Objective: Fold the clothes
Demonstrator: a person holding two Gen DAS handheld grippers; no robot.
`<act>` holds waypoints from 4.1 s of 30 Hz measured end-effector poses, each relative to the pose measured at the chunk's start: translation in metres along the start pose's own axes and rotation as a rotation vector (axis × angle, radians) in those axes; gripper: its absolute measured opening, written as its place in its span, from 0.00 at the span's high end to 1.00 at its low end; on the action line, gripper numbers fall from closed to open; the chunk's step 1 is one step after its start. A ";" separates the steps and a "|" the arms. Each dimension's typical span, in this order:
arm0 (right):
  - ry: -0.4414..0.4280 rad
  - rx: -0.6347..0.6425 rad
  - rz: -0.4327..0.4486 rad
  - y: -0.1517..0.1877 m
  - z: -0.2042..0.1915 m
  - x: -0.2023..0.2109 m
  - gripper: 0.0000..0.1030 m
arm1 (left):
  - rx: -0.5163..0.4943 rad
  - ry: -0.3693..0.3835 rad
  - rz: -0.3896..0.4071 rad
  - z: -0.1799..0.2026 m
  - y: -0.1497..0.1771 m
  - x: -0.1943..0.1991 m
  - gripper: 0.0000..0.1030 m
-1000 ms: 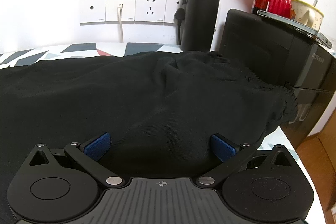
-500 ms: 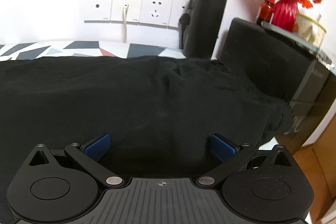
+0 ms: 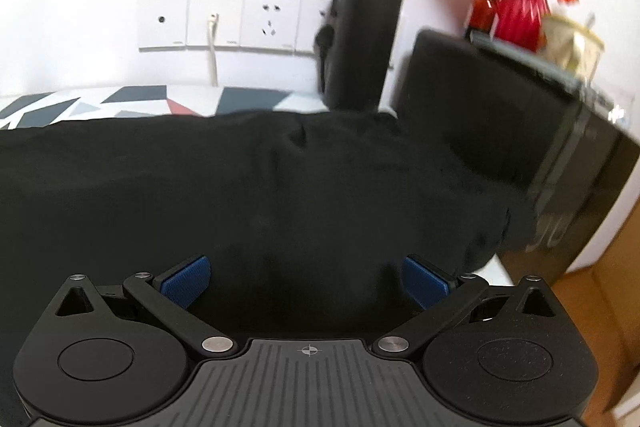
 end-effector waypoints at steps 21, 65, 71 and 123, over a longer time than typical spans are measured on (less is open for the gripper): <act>-0.045 -0.094 -0.014 0.011 0.003 -0.006 0.01 | -0.277 0.294 -0.291 0.107 0.085 -0.038 0.30; -0.492 0.359 0.020 -0.009 -0.260 0.080 0.79 | -0.370 -0.137 -0.327 -0.044 0.080 0.043 0.00; -0.679 -0.010 -0.146 -0.014 -0.203 0.080 0.88 | -0.316 -0.112 -0.339 -0.049 0.080 0.042 0.00; -0.485 -0.260 -0.132 -0.048 -0.124 -0.002 0.50 | -0.257 -0.053 -0.390 -0.049 0.086 0.036 0.00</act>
Point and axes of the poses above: each gripper's, at about its wrist camera, not at the fingertips, and x roughly against the way its jaws point, z to its right, y to its underside, the point moved 9 cm from there along -x, roughly the way its jaws point, and after that the axes turned 5 degrees about y, right-handed, at the moved point
